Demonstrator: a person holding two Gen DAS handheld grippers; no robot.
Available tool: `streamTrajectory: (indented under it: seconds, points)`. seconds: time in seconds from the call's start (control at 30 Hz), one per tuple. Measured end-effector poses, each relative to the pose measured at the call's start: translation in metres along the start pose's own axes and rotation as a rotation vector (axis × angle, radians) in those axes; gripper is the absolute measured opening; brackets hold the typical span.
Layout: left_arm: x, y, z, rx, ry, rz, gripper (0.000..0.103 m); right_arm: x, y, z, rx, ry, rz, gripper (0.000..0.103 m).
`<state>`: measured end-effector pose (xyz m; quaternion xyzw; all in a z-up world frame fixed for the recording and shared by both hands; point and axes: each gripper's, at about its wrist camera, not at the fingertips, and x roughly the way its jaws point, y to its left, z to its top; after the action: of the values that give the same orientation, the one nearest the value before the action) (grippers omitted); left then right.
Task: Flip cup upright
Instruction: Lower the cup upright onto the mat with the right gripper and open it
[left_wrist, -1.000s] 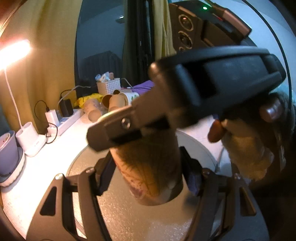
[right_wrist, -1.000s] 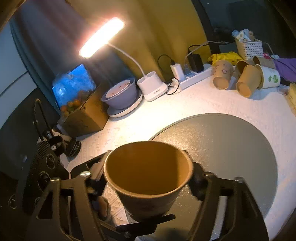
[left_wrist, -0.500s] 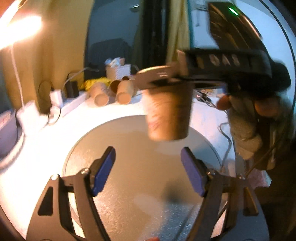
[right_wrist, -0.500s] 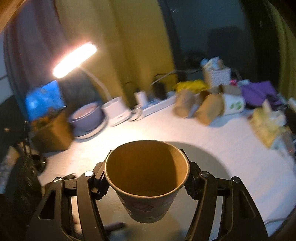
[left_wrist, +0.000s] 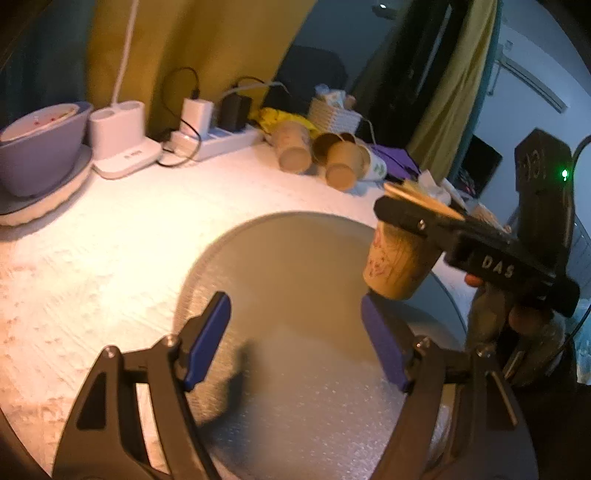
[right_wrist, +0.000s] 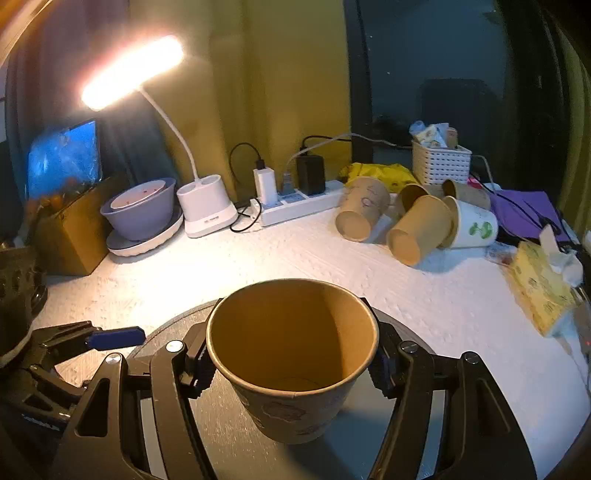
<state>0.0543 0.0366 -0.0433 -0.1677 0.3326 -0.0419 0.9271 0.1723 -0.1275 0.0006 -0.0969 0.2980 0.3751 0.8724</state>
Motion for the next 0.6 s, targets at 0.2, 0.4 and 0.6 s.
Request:
streamTrajectory:
  seconds: [0.2, 0.4, 0.6]
  points:
    - [-0.006, 0.014, 0.004, -0.037, -0.044, 0.055, 0.074, 0.014, 0.004, 0.005, -0.015, 0.018, 0.015, 0.068]
    - [-0.004, 0.021, 0.008, -0.060, -0.061, 0.105, 0.074, 0.029, 0.009, 0.009, -0.039, 0.039, 0.013, 0.070]
    - [-0.004, 0.021, 0.007, -0.057, -0.068, 0.122, 0.074, 0.030, 0.010, 0.005, -0.041, 0.058, -0.002, 0.070]
